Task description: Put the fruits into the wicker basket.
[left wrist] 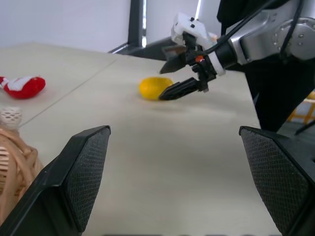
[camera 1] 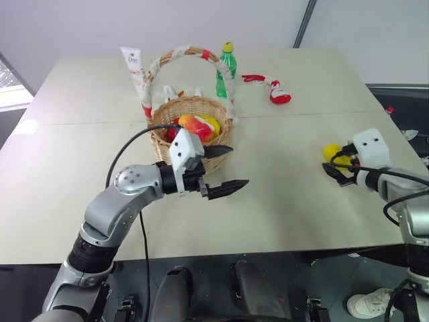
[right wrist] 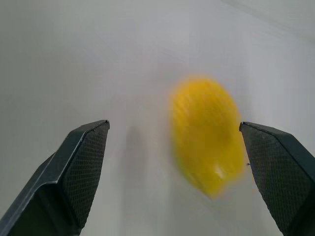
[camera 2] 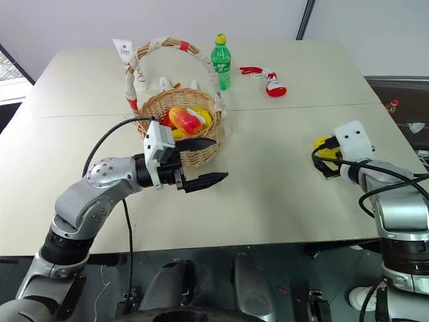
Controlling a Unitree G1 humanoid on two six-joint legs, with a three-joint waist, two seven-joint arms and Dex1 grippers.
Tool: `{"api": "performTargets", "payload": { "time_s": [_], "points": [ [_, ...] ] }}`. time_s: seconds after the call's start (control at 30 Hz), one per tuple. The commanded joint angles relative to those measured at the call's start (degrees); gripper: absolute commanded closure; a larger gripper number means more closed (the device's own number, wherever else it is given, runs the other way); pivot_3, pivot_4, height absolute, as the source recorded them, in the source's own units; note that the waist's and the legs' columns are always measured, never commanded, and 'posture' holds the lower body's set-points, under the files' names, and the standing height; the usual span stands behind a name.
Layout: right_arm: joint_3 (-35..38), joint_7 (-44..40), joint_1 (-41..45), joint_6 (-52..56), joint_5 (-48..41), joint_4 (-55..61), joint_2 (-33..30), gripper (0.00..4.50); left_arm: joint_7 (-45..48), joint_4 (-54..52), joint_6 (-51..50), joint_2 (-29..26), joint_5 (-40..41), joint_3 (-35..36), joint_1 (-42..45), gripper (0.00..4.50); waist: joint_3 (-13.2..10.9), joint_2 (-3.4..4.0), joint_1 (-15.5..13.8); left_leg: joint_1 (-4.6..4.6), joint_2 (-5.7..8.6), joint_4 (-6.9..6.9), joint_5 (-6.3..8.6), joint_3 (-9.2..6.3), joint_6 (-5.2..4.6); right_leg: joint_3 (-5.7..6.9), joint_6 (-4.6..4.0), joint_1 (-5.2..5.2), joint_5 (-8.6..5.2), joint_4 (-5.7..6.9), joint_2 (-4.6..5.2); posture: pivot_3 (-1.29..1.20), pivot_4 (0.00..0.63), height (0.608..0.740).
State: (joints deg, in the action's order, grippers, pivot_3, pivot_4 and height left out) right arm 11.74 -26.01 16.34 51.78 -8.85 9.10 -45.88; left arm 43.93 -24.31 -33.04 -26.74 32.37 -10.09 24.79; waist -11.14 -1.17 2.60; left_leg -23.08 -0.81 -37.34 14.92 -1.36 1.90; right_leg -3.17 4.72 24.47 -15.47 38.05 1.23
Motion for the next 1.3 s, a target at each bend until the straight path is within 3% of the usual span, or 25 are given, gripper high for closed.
{"api": "performTargets", "payload": {
  "time_s": [0.03, 0.27, 0.37, 0.47, 0.5, 0.67, 0.77, 0.9, 1.1, 1.2, 1.3],
  "points": [
    [-1.66, 0.8, 3.34, -5.78, 3.0, -7.3, -0.73, 0.08, 0.93, -0.58, 1.72, -0.22, -0.86, 0.58, 0.54, 0.0, 0.0, 0.0, 0.0, -0.01, -0.02, 0.0, 0.0, 0.0, 0.0, -0.02, 0.0, 0.0, 0.0, 0.0, -0.02, 0.0, 0.15, 0.74],
    [-4.79, 0.61, 8.12, -15.54, 5.48, -21.37, 0.92, 0.08, 0.48, -1.49, 1.89, -0.65, -1.57, 1.8, -0.78, 0.0, 0.0, 0.0, -0.21, -0.05, -0.05, -0.07, -0.01, 0.01, 0.02, -0.06, 0.0, -0.01, 0.0, -0.01, -0.04, 0.0, 0.15, 0.74],
    [-4.73, -0.44, 8.85, -16.57, 5.05, -23.17, 1.31, 0.98, -0.44, -2.15, 1.78, -0.9, -1.91, 2.46, -1.88, 0.0, 0.01, 0.01, -0.14, -0.05, -0.05, -0.08, -0.01, 0.01, 0.02, -0.06, 0.0, -0.02, 0.0, -0.01, -0.04, 0.0, 0.15, 0.74],
    [-4.44, -1.0, 9.15, -16.84, 4.97, -22.71, 1.32, 2.48, -0.9, -2.38, 1.89, -1.09, -2.09, 2.8, -2.43, 0.0, 0.01, 0.01, -0.23, -0.05, -0.06, -0.08, -0.01, -0.01, 0.02, -0.06, 0.0, -0.02, 0.0, -0.01, -0.04, 0.0, 0.15, 0.74],
    [-4.47, -1.01, 9.02, -17.05, 5.23, -21.94, 1.09, 2.72, -1.03, -2.41, 1.9, -1.15, -1.89, 3.2, -2.6, 0.0, 0.01, 0.01, -0.23, -0.05, -0.06, -0.09, -0.01, 0.0, 0.02, -0.06, 0.01, -0.02, 0.01, -0.01, -0.03, 0.0, 0.15, 0.74],
    [-5.86, -6.07, 6.33, -19.81, 5.11, -5.76, -1.87, 2.75, -0.13, -1.67, 1.69, -3.82, 0.57, 9.67, -4.84, 0.0, -0.01, 0.1, 0.02, -0.03, -0.08, -0.06, -0.01, -0.01, 0.02, -0.06, 0.0, -0.01, 0.0, 0.0, -0.05, 0.0, 0.15, 0.74],
    [-7.03, -12.41, 5.89, -20.29, -0.08, 6.92, -1.6, 2.75, 1.09, -0.87, 1.23, -6.04, 3.93, 15.63, -6.88, 0.0, -0.02, 0.11, 0.05, 0.0, -0.17, -0.06, -0.01, -0.13, 0.02, -0.08, 0.0, 0.01, 0.0, 0.01, -0.14, 0.0, 0.15, 0.74],
    [-13.73, -15.87, 11.89, -13.88, -8.83, 20.92, 4.83, 2.75, 4.14, 3.15, 1.66, -11.18, 5.31, 22.95, -10.39, 0.0, -0.02, 0.1, 0.08, 0.04, -0.3, -0.05, -0.01, -0.25, 0.02, -0.03, -0.03, -0.01, 0.0, 0.04, -0.25, 0.0, 0.15, 0.74],
    [-26.58, -6.41, 25.36, -10.61, -2.59, 13.03, 21.48, 2.75, 4.13, 4.69, 2.26, -13.08, 5.26, 26.21, -12.6, 0.0, -0.02, 0.05, -0.23, -0.04, -0.37, -0.13, -0.02, -0.26, 0.06, 0.05, -0.09, -0.02, 0.04, 0.02, -0.2, 0.0, 0.15, 0.74],
    [-28.49, 0.24, 31.9, -9.17, 0.43, 2.7, 30.91, 2.75, 3.11, 3.61, 2.17, -12.53, 5.73, 26.91, -13.23, 0.0, 0.01, 0.01, -0.32, -0.17, -0.39, -0.12, -0.06, -0.31, 0.13, 0.17, -0.11, 0.05, 0.04, 0.02, -0.1, 0.0, 0.15, 0.74],
    [-29.59, 3.41, 35.92, -11.76, 4.52, -6.87, 34.5, 2.75, 2.01, 2.28, 1.96, -11.88, 6.01, 26.68, -13.89, 0.0, 0.01, 0.0, -0.23, -0.21, -0.35, -0.1, -0.08, -0.3, 0.17, 0.16, -0.13, 0.16, 0.07, 0.04, 0.03, 0.0, 0.15, 0.74]
  ]
}}
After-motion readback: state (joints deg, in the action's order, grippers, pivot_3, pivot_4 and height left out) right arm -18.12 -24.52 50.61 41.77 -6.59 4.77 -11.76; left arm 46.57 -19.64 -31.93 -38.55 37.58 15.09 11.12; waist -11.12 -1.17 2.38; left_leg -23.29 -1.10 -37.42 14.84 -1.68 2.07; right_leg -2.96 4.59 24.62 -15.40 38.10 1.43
